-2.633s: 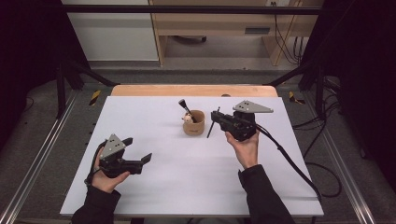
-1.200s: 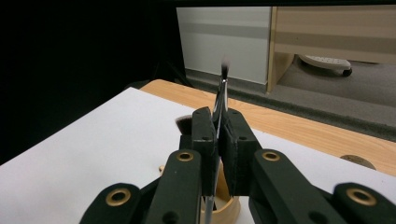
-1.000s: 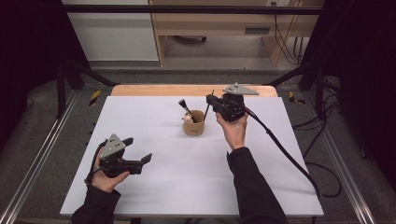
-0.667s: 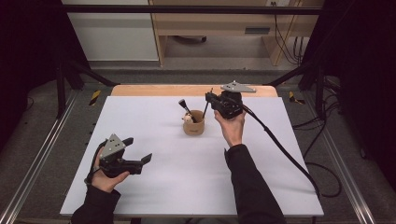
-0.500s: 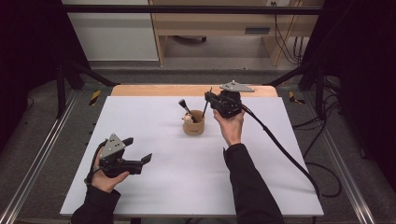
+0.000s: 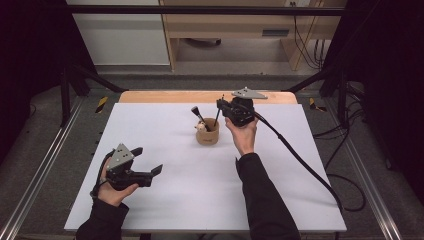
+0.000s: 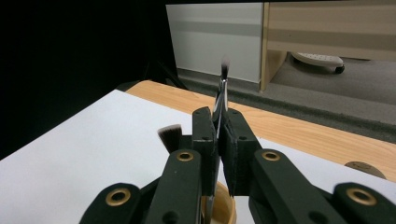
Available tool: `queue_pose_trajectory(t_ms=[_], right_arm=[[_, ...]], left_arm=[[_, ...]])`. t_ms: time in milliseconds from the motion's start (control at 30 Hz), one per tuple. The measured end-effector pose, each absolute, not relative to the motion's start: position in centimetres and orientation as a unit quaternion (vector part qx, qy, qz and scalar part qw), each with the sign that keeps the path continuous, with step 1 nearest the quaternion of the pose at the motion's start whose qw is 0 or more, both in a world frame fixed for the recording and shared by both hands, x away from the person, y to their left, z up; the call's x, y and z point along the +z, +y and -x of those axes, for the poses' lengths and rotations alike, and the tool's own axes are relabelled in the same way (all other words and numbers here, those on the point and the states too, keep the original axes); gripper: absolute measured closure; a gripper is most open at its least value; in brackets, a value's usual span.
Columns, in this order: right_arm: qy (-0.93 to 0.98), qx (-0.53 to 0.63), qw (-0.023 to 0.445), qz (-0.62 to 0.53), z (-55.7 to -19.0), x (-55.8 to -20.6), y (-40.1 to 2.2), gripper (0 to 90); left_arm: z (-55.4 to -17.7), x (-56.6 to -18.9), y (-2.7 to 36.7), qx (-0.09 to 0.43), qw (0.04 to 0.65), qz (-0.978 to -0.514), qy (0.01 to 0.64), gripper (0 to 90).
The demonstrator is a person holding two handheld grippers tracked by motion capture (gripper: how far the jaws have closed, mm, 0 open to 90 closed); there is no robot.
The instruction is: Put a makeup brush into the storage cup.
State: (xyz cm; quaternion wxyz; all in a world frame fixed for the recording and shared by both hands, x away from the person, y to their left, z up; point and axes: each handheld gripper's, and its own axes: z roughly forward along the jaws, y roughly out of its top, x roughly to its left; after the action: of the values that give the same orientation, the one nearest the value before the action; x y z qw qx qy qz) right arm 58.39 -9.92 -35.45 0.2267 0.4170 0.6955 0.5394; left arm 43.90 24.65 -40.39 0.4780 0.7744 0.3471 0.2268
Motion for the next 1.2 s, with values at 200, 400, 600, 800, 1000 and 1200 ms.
queue_pose_trajectory(t_ms=[200,400,600,800,1000,1200], right_arm=[[0.700,0.533,0.225,-0.418,-58.6,-36.1,-9.6,84.9],[0.705,0.526,0.221,-0.421,-58.8,-36.7,-9.3,84.8],[0.712,0.516,0.219,-0.422,-59.0,-37.4,-8.9,84.8],[0.720,0.505,0.215,-0.425,-59.2,-38.1,-8.6,84.8],[0.725,0.497,0.215,-0.426,-59.3,-38.5,-8.4,84.8],[0.729,0.490,0.212,-0.428,-59.3,-39.0,-8.1,84.8]], left_arm=[[-43.9,-40.4,24.6,0.227,0.478,-0.775,0.347,7.6],[-43.9,-40.4,24.7,0.227,0.478,-0.774,0.346,7.6],[-43.9,-40.4,24.7,0.228,0.478,-0.774,0.346,7.7],[-43.9,-40.4,24.7,0.229,0.479,-0.773,0.345,7.7],[-43.8,-40.4,24.7,0.229,0.478,-0.774,0.345,7.7],[-43.8,-40.4,24.7,0.229,0.479,-0.774,0.345,7.8]])
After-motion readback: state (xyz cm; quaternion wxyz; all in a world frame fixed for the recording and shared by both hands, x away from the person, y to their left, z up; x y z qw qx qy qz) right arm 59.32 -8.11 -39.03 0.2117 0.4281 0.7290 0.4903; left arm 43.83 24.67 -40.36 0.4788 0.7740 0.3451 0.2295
